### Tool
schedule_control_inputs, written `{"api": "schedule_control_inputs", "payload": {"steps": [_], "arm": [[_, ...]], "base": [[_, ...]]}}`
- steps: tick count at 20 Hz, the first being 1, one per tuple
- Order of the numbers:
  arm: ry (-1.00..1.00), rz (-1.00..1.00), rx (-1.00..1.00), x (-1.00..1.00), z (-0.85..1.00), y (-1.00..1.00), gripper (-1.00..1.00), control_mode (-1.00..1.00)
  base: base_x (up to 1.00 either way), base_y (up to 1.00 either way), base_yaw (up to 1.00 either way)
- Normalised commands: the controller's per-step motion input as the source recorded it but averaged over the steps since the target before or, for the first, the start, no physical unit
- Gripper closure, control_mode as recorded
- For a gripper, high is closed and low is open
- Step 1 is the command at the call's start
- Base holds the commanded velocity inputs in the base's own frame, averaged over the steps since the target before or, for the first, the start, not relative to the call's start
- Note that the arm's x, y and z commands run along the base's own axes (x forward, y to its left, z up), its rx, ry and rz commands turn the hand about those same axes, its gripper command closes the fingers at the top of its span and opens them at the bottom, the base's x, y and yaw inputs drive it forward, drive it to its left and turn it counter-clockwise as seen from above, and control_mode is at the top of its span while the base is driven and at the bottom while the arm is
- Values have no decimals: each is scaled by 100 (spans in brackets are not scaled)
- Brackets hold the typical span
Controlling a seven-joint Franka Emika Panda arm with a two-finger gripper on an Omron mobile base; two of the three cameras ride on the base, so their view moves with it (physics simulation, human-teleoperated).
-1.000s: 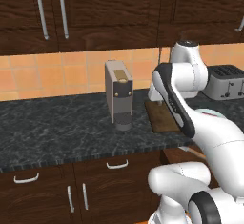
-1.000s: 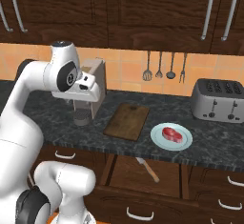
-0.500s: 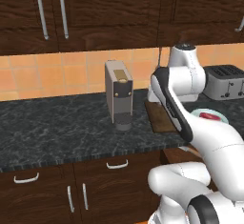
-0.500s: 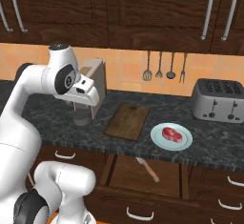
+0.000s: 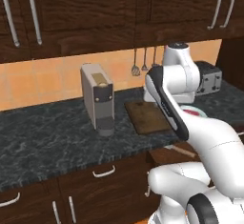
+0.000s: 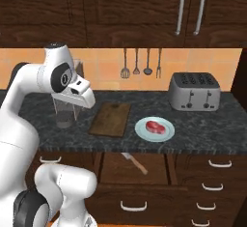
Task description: Pick up the knife from the drawer and place it on the cutting board. Then place the meat from the plate to the cutting board.
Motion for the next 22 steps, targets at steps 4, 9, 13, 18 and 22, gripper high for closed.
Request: {"api": "schedule_control_inputs", "payload": {"steps": [4, 9, 13, 18, 22], "arm": [[0, 0, 0, 0, 0, 0, -100, 100], [0, 0, 0, 0, 0, 0, -100, 100], [0, 0, 0, 0, 0, 0, -100, 100], [0, 0, 0, 0, 0, 0, -100, 100], [0, 0, 0, 0, 0, 0, -100, 100]], "base": [[0, 31, -58], [0, 42, -57], [0, 51, -44], [8, 64, -33], [19, 61, -27]]}}
